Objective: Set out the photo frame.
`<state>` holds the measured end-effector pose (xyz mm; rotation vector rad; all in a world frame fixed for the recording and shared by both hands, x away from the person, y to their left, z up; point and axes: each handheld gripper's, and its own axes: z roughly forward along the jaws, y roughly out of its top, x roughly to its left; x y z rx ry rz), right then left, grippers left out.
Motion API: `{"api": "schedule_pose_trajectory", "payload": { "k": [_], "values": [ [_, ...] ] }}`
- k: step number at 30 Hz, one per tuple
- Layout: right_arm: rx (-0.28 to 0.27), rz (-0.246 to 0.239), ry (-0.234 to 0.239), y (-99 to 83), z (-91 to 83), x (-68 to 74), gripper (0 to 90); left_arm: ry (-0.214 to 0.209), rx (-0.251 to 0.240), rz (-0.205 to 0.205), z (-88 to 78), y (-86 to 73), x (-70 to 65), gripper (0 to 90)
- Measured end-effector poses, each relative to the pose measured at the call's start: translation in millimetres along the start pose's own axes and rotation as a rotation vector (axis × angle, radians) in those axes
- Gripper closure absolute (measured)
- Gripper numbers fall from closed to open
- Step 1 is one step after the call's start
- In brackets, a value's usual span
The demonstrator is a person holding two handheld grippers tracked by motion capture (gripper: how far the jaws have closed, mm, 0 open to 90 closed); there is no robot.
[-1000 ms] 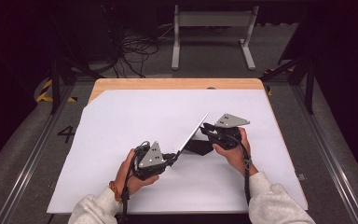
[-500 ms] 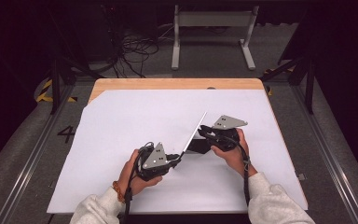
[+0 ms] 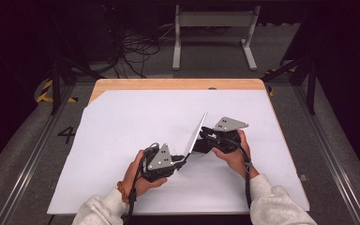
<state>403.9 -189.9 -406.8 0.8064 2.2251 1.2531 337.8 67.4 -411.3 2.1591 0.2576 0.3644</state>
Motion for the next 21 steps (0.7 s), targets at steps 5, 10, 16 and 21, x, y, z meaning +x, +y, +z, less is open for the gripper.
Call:
{"api": "schedule_pose_trajectory", "payload": {
  "k": [5, 10, 16, 21],
  "values": [
    [-0.002, 0.004, 0.000, -0.4, -0.7, 0.1, 78.3, -0.012, -0.001, -0.001, 2.1, 1.5, -0.4, 78.3],
    [-0.003, 0.006, -0.003, -0.5, -1.0, 0.5, 79.2, -0.021, -0.007, 0.000, 4.5, 3.0, -1.8, 77.5],
    [-0.003, 0.005, -0.003, -0.1, -0.8, 0.5, 79.9, -0.023, -0.006, 0.001, 6.5, 4.7, -3.0, 76.8],
    [-0.004, 0.006, 0.002, -0.3, -0.6, -0.5, 80.5, -0.028, -0.012, -0.001, 8.2, 5.5, -3.7, 76.4]
  ]
}}
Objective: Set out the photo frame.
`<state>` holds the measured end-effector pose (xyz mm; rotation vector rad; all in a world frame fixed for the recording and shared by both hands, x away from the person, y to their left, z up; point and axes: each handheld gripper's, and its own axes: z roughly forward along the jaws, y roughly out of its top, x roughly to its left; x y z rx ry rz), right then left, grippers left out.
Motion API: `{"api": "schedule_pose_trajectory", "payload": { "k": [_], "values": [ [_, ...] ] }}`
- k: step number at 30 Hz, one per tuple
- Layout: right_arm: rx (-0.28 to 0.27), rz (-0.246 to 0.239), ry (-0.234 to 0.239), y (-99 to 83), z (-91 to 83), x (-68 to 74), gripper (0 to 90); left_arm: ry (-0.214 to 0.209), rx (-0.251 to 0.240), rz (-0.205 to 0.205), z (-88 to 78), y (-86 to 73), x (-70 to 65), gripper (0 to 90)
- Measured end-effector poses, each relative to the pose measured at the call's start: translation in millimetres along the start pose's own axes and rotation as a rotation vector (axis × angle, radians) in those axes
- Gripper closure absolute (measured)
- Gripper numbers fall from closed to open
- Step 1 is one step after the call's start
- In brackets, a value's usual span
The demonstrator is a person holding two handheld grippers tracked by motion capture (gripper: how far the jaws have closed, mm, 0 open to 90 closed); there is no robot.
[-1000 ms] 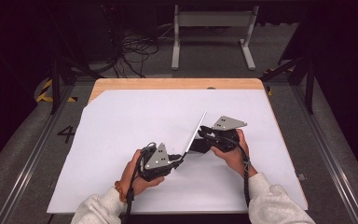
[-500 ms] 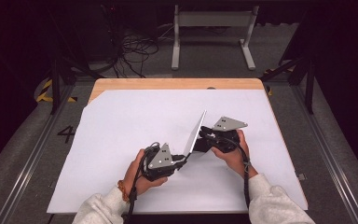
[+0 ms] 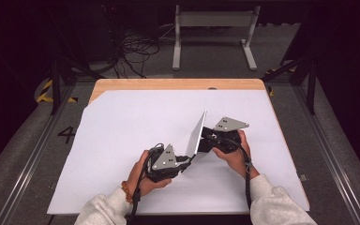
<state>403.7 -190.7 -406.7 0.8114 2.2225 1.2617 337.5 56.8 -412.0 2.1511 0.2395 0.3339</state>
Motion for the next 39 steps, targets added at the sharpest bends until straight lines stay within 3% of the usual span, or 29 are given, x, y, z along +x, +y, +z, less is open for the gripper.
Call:
{"api": "schedule_pose_trajectory", "payload": {
  "k": [21, 26, 33, 39],
  "values": [
    [-0.003, -0.002, 0.000, 0.1, 2.5, -0.8, 81.9, -0.004, -0.009, -0.005, 5.9, 3.1, -3.0, 74.0],
    [0.001, -0.017, -0.025, 0.6, 0.8, -1.3, 74.8, 0.002, -0.010, 0.001, 5.5, 3.2, -4.1, 74.1],
    [-0.011, -0.014, -0.054, 1.3, -11.9, -4.6, 71.3, -0.002, -0.010, 0.012, -0.8, 1.0, -4.9, 79.3],
    [-0.018, 0.000, -0.030, -4.8, -31.4, -4.7, 68.4, -0.002, 0.004, 0.004, -8.9, -5.9, -1.2, 84.8]
  ]
}}
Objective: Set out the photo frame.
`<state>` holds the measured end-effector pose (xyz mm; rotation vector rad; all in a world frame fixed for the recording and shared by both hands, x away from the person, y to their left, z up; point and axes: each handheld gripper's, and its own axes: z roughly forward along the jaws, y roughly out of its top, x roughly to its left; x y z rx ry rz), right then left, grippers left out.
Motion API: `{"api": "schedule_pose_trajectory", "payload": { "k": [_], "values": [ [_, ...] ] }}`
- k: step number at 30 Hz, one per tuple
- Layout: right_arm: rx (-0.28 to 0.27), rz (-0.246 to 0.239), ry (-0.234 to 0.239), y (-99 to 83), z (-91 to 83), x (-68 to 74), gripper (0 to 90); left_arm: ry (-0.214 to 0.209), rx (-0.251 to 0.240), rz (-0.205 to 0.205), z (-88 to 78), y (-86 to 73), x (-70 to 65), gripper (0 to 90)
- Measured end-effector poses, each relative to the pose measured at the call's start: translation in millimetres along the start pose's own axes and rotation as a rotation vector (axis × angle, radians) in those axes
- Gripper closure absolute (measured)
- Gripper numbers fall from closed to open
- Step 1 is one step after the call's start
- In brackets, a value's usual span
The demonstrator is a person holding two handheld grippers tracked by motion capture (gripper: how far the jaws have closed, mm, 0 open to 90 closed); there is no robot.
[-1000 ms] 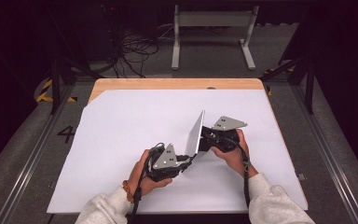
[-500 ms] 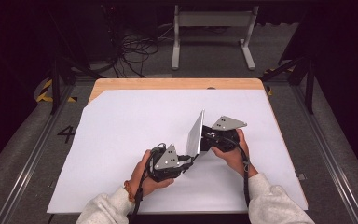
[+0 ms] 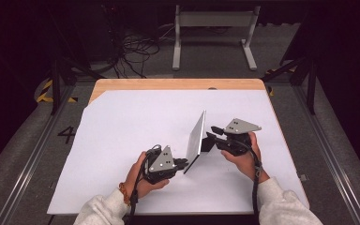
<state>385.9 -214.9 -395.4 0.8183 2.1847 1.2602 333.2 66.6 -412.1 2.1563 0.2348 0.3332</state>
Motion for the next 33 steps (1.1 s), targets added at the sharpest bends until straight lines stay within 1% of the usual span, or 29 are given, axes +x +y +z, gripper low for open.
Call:
{"api": "schedule_pose_trajectory", "payload": {
  "k": [2, 5, 7, 9, 10, 12, 14, 15, 16, 17, 19, 20, 22, 23, 25, 28, 29, 31, 32, 33],
  "values": [
    [0.012, -0.001, 0.014, -4.8, -7.1, 3.0, 66.9, -0.004, 0.004, -0.011, -1.1, -3.1, 0.8, 85.8],
    [0.017, 0.015, 0.060, -13.5, -15.6, 8.0, 64.7, 0.005, 0.026, -0.005, -4.2, -7.6, 0.5, 86.2],
    [0.028, 0.012, 0.077, -19.3, -20.7, 14.2, 64.0, 0.009, 0.030, -0.020, -8.1, -12.6, 1.4, 86.2],
    [0.038, -0.007, 0.092, -24.4, -25.1, 23.1, 63.4, 0.021, 0.038, -0.032, -12.2, -20.8, 2.6, 85.3],
    [0.041, -0.009, 0.103, -26.0, -26.8, 26.9, 62.5, 0.031, 0.045, -0.037, -13.7, -24.9, 3.1, 84.3],
    [0.047, -0.020, 0.116, -28.1, -28.8, 34.9, 61.8, 0.066, 0.075, -0.035, -16.8, -33.4, 5.0, 82.6],
    [0.048, -0.026, 0.131, -29.6, -29.5, 43.5, 60.0, 0.072, 0.080, -0.070, -20.5, -42.2, 8.4, 81.0],
    [0.050, -0.030, 0.134, -30.0, -29.4, 46.9, 58.6, 0.081, 0.085, -0.080, -22.8, -48.1, 9.9, 80.0],
    [0.054, -0.033, 0.144, -30.1, -28.8, 52.5, 57.2, 0.088, 0.094, -0.086, -24.0, -51.3, 9.8, 78.6],
    [0.055, -0.036, 0.150, -30.0, -28.3, 55.5, 56.6, 0.093, 0.105, -0.083, -26.2, -54.9, 10.6, 78.1],
    [0.056, -0.043, 0.170, -29.0, -25.8, 62.7, 53.5, 0.096, 0.098, -0.104, -31.2, -61.7, 11.5, 75.0],
    [0.059, -0.046, 0.172, -28.3, -24.1, 65.1, 51.2, 0.095, 0.098, -0.112, -32.8, -64.5, 11.8, 74.4],
    [0.062, -0.038, 0.173, -27.4, -20.6, 68.1, 50.5, 0.096, 0.105, -0.124, -33.3, -69.1, 11.6, 72.6],
    [0.061, -0.032, 0.176, -27.1, -18.7, 69.1, 48.9, 0.096, 0.117, -0.121, -32.9, -70.6, 11.4, 72.3],
    [0.056, -0.032, 0.174, -25.5, -16.4, 71.8, 46.1, 0.080, 0.114, -0.122, -30.7, -70.6, 10.8, 74.4],
    [0.033, -0.020, 0.180, -22.2, -16.3, 74.3, 43.8, 0.057, 0.111, -0.113, -24.6, -65.4, 8.8, 78.1],
    [0.028, -0.019, 0.178, -21.1, -16.3, 74.7, 43.1, 0.042, 0.103, -0.109, -20.8, -62.6, 7.8, 78.9],
    [0.008, -0.002, 0.183, -17.4, -16.4, 75.4, 42.2, 0.034, 0.109, -0.099, -13.1, -56.8, 6.0, 80.4],
    [0.004, -0.002, 0.178, -16.5, -16.2, 75.9, 41.8, 0.030, 0.110, -0.095, -7.9, -52.8, 5.6, 80.8],
    [0.001, 0.006, 0.178, -15.3, -15.8, 76.9, 40.9, 0.030, 0.110, -0.095, -7.9, -52.8, 5.6, 81.6]
  ]
}}
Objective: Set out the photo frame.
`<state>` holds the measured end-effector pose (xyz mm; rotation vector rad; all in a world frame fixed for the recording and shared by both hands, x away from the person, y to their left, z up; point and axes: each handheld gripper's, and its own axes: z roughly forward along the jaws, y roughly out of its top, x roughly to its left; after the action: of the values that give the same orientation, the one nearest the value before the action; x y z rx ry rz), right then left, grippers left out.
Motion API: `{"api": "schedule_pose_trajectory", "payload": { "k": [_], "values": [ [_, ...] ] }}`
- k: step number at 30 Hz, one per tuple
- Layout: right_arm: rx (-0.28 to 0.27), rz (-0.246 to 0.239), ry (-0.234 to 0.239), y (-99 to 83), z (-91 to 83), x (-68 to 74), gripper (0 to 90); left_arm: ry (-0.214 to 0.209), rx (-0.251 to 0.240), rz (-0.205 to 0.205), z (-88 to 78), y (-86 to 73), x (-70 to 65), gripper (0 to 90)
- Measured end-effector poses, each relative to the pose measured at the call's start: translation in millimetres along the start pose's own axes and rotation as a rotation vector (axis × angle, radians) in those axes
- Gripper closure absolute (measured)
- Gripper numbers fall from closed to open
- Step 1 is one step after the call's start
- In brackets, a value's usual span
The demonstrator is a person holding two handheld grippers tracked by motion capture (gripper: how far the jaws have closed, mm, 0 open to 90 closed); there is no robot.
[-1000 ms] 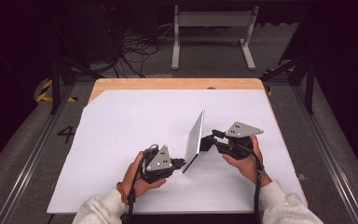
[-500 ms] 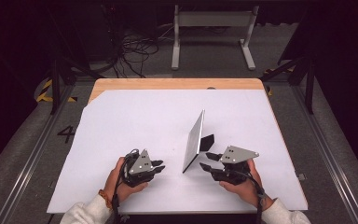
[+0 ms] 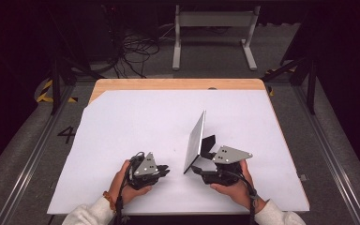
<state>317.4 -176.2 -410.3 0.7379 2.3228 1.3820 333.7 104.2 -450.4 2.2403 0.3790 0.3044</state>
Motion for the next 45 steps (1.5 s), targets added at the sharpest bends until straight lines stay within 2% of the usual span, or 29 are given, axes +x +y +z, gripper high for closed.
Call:
{"api": "schedule_pose_trajectory", "payload": {
  "k": [1, 4, 9, 15, 29, 45],
  "values": [
    [-0.006, 0.005, 0.006, 1.1, 0.9, 1.0, 40.7, -0.005, -0.007, -0.005, 5.3, 4.5, -0.5, 82.0],
    [-0.013, -0.002, -0.004, 4.3, 3.1, 3.3, 40.6, -0.035, 0.008, 0.023, 24.4, 16.3, -5.2, 82.4],
    [-0.023, 0.015, -0.024, 8.2, 5.8, 1.6, 41.0, -0.049, 0.026, 0.039, 35.5, 22.7, -8.7, 82.5],
    [-0.021, 0.017, -0.038, 8.2, 7.8, 0.3, 41.9, -0.053, 0.018, 0.023, 38.1, 23.9, -6.3, 84.2],
    [-0.011, 0.027, -0.033, 6.3, 2.9, -6.4, 46.5, -0.079, 0.011, 0.033, 44.5, 29.7, -11.2, 86.8],
    [-0.011, 0.059, 0.032, -1.0, -8.5, -22.2, 59.7, -0.086, 0.001, 0.048, 57.9, 41.3, -14.3, 84.6]
  ]
}}
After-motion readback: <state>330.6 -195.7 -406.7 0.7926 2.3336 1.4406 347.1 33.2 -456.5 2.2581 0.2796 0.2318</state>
